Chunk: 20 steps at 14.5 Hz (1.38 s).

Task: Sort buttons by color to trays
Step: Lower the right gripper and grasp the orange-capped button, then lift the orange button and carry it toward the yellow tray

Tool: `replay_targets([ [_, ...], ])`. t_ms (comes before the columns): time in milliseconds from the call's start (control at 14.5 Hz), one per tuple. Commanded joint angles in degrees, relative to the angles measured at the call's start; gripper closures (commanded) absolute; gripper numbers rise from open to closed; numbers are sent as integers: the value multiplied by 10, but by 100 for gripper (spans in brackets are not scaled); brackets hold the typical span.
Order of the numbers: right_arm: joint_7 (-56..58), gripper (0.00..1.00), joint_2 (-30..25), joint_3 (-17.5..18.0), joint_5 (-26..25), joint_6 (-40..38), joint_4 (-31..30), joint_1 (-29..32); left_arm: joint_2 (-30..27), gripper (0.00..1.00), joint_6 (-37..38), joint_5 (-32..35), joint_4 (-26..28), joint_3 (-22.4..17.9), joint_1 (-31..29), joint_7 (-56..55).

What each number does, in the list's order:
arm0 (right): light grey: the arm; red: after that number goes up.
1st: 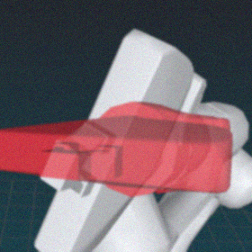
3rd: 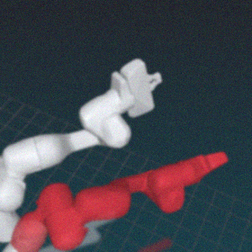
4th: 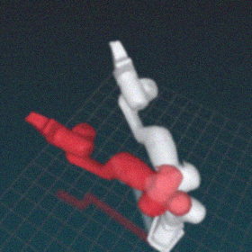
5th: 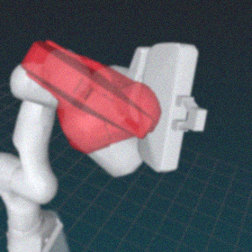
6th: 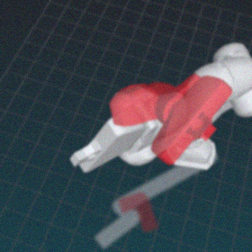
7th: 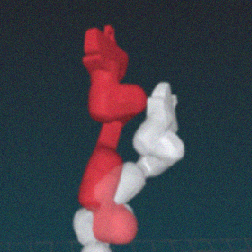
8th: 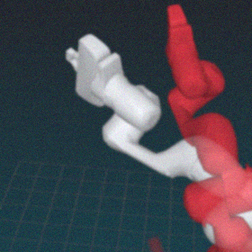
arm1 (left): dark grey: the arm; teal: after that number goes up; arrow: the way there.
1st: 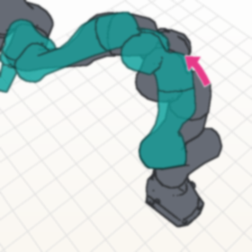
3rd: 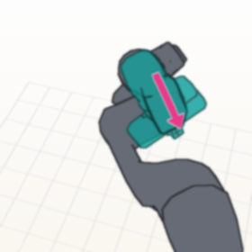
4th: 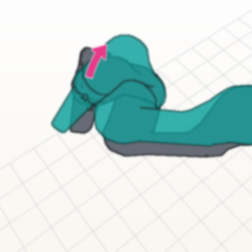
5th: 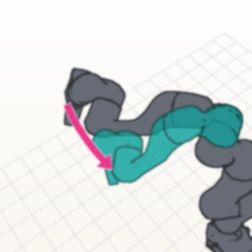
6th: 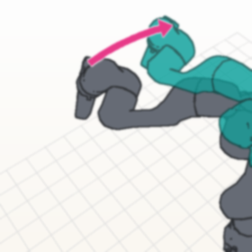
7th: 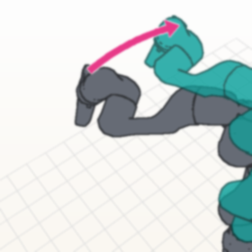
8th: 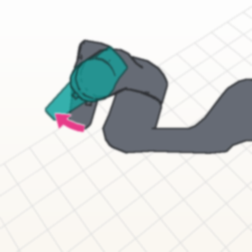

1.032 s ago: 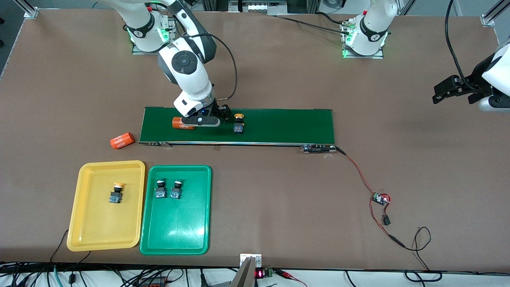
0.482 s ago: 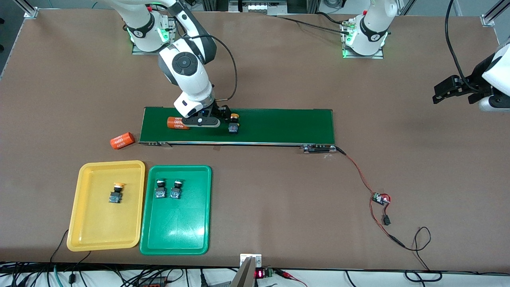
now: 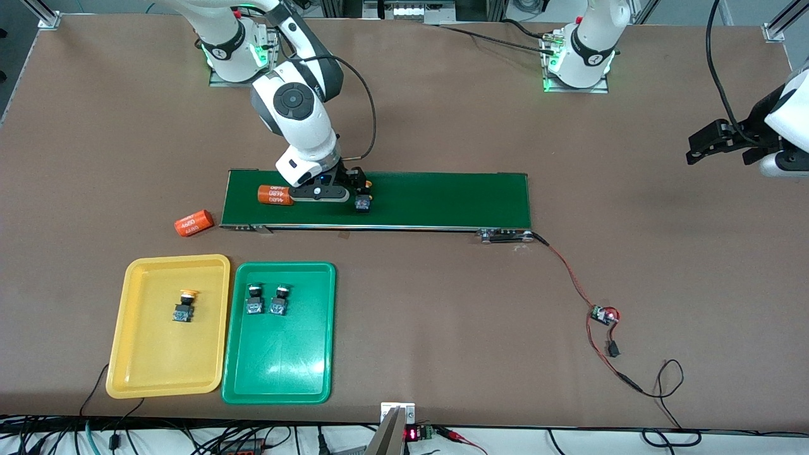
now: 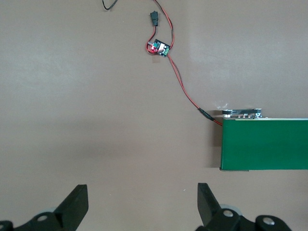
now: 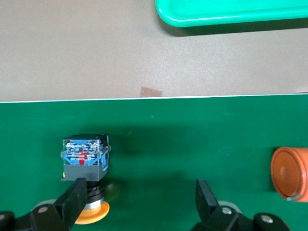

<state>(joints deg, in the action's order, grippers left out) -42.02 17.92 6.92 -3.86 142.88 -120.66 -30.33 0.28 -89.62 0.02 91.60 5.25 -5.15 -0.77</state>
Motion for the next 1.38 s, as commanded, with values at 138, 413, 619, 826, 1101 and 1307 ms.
replay_targets([
  [138, -4, 0, 21, -6, -9, -8, 18, -7, -7, 0, 0, 10, 6, 0, -1, 6],
  [413, -5, 0, 43, -6, -9, -8, 41, -8, -7, 0, -1, 10, 6, -1, -2, 6],
  [619, -3, 0, 43, -6, -9, -8, 44, -6, -6, 0, -1, 10, 5, -1, -2, 6],
  [826, -4, 0, 51, -7, -9, -8, 44, -6, -7, 0, -2, 10, 5, -1, -3, 6],
  [1101, -1, 30, 72, -9, -34, -8, 56, -4, -6, 0, -2, 10, 5, -2, -3, 6],
  [1307, 0, 98, 70, -9, -51, -19, 62, 4, -6, 0, -2, 10, 5, -2, -3, 6],
])
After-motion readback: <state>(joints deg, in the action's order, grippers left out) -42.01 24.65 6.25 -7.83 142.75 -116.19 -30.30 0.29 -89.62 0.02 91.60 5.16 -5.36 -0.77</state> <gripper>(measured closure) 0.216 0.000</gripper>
